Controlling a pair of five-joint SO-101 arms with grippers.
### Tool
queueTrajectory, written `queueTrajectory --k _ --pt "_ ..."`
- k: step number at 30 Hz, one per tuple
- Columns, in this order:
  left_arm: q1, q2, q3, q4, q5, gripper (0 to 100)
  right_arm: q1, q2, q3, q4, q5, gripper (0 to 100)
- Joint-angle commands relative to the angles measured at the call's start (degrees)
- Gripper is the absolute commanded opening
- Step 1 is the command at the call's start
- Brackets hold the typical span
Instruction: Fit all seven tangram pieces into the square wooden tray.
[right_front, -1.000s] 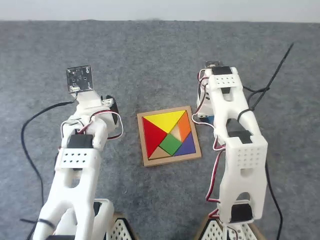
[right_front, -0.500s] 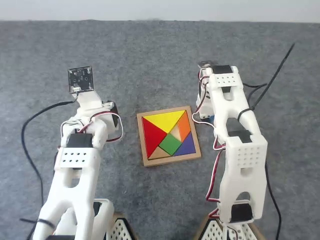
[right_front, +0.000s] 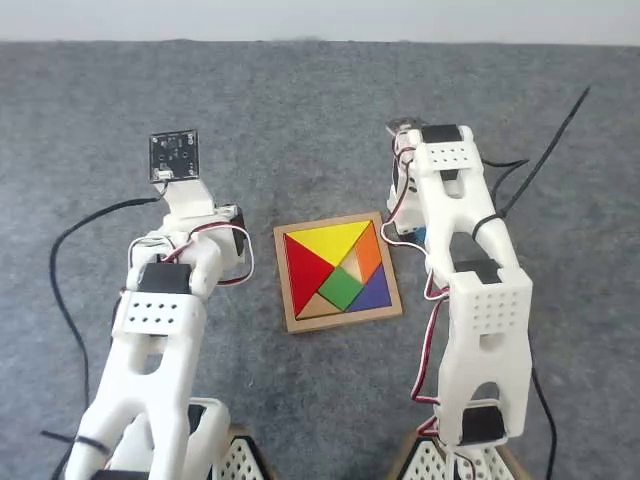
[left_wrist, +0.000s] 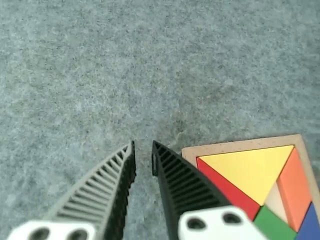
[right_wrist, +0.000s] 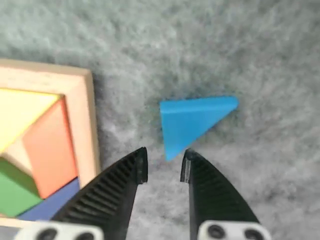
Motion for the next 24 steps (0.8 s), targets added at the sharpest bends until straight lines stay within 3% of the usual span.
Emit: queueTrajectory --k 1,4,8,12,19,24 --pt "0.18 -0.62 -3.21 0.35 -0.26 5 -1.01 -5.32 -6.33 1.71 -7.91 11.3" --pt "0.09 -0.62 -3.21 0.35 -0.26 5 -1.71 -3.38 -7.82 -0.57 -16.62 11.3" --pt "0.09 -0.62 -3.12 0.35 -0.35 5 -1.71 0.48 -8.09 -1.63 -20.31 11.3" --pt "0.09 -0.62 -3.12 0.35 -0.35 5 -1.63 2.59 -8.09 -2.51 -21.63 11.8" --pt "0.09 -0.62 -3.12 0.35 -0.44 5 -1.63 3.12 -8.09 -3.74 -21.36 26.4" --pt "0.09 -0.62 -3.12 0.26 -0.53 5 -0.22 3.21 -8.09 -4.35 -21.54 22.9"
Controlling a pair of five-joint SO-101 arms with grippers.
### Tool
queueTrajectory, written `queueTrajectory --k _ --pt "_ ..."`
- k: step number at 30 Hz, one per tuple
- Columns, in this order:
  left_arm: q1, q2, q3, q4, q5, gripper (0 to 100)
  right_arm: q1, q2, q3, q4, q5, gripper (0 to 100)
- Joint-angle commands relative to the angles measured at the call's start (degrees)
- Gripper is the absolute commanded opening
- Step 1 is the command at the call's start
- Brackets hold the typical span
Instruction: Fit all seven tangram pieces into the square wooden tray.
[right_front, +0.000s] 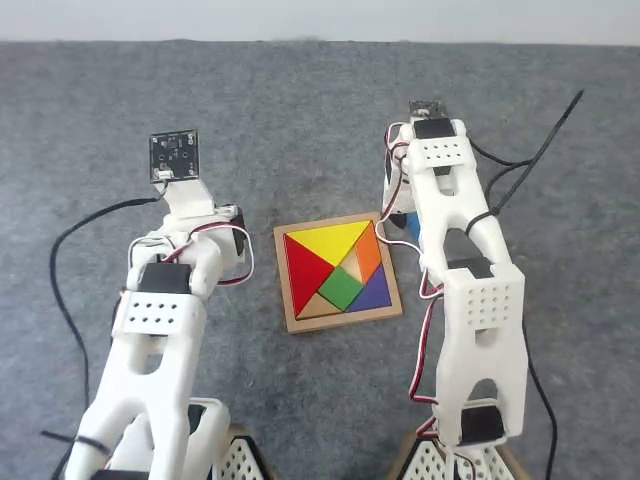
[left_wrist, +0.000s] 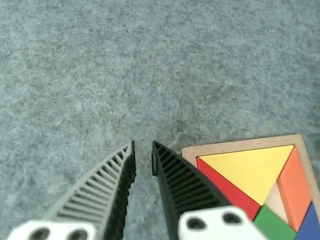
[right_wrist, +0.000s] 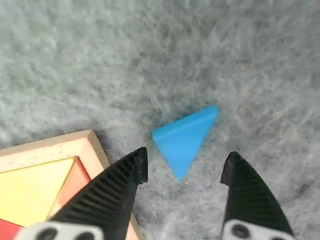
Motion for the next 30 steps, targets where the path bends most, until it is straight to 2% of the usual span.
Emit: queueTrajectory --k 1,10,19,25,30 --pt "0.09 -0.62 -3.12 0.26 -0.53 5 1.36 -0.40 -2.73 -1.54 -0.62 22.0" --pt "0.09 -0.62 -3.12 0.26 -0.62 5 2.15 3.21 -3.69 -3.56 -0.44 12.5" --pt "0.09 -0.62 -3.12 0.26 -0.62 5 2.24 6.73 -8.26 -0.92 -0.18 12.3" --pt "0.09 -0.62 -3.03 0.18 -0.62 5 2.51 7.78 -16.88 4.53 5.89 12.7" --pt "0.09 -0.62 -3.03 0.09 -0.62 5 1.98 9.80 -18.81 3.82 4.75 16.4"
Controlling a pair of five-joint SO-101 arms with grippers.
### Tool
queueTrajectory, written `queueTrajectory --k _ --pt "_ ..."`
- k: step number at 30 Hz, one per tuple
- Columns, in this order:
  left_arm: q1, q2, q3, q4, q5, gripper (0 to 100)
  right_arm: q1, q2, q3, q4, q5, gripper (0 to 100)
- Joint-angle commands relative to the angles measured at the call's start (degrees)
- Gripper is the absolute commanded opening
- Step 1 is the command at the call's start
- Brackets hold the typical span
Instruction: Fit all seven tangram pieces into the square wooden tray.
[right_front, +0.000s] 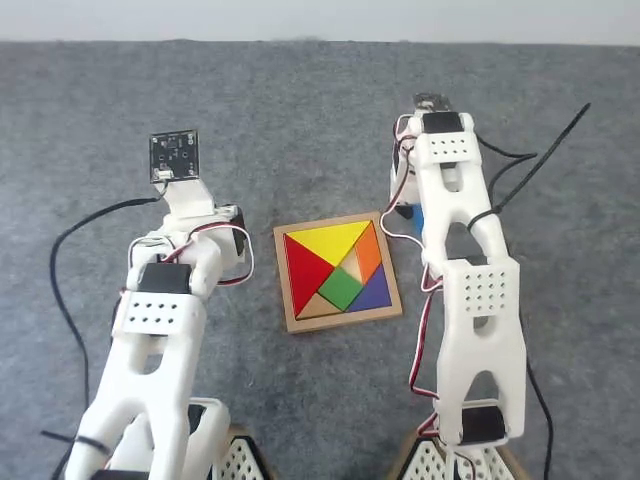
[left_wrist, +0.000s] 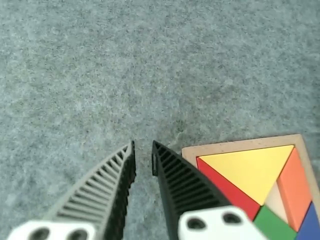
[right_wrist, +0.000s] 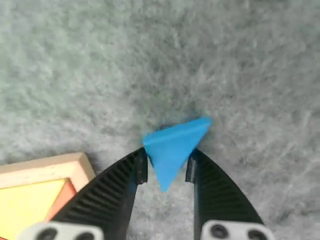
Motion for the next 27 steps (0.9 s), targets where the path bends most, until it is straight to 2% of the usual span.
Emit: queueTrajectory --k 1,4,11,20,27 --pt "0.09 -0.62 -3.03 0.09 -0.53 5 -0.31 1.10 -4.13 -0.75 -1.49 18.8" --pt "0.09 -0.62 -3.03 0.09 -0.53 5 -0.31 3.56 -6.42 -1.27 -4.66 23.7" --pt "0.09 -0.62 -3.03 0.09 -0.53 5 -0.31 8.04 -14.15 -0.31 -8.18 21.7" --pt "0.09 -0.62 -3.03 0.09 -0.62 5 -0.04 10.51 -14.95 3.21 -8.09 12.3" --pt "0.09 -0.62 -3.03 0.09 -0.62 5 -0.40 10.77 -14.95 4.62 -4.92 11.5"
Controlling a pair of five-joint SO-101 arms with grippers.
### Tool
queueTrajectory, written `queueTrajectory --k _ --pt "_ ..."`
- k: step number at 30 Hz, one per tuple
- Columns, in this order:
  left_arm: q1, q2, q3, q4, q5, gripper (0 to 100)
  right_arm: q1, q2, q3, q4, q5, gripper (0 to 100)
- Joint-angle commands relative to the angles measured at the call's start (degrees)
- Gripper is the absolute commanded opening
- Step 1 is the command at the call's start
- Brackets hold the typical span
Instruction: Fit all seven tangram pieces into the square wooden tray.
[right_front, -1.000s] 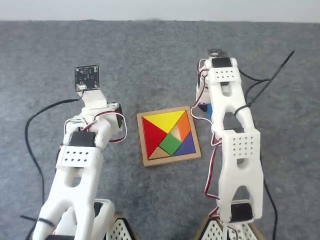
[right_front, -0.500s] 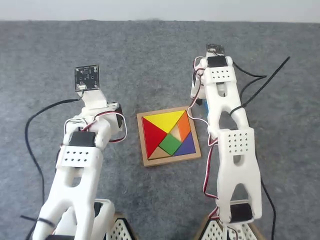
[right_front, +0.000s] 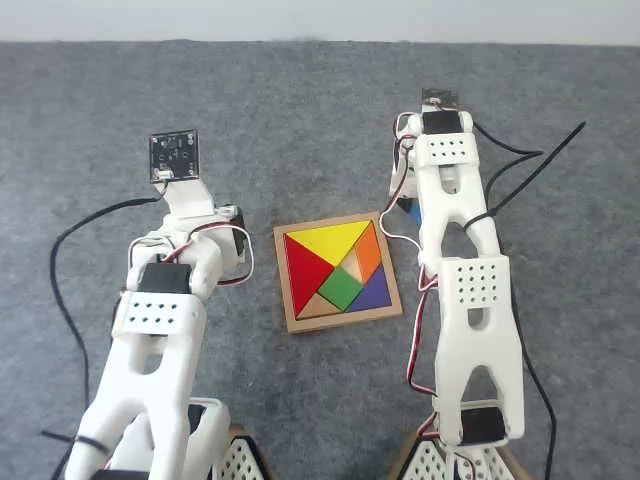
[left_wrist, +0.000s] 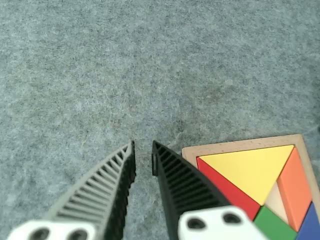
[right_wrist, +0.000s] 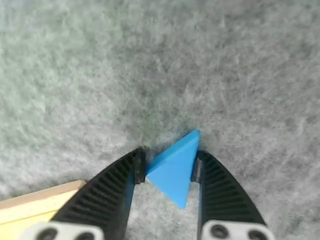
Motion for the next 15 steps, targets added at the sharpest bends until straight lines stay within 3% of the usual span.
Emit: queueTrajectory --k 1,15 --pt "0.09 -0.62 -3.03 0.09 -0.62 5 -0.57 0.48 -0.79 0.66 1.05 11.3" --pt "0.09 -0.62 -3.03 0.00 -0.62 5 -1.10 -0.92 -9.67 8.48 3.34 11.2"
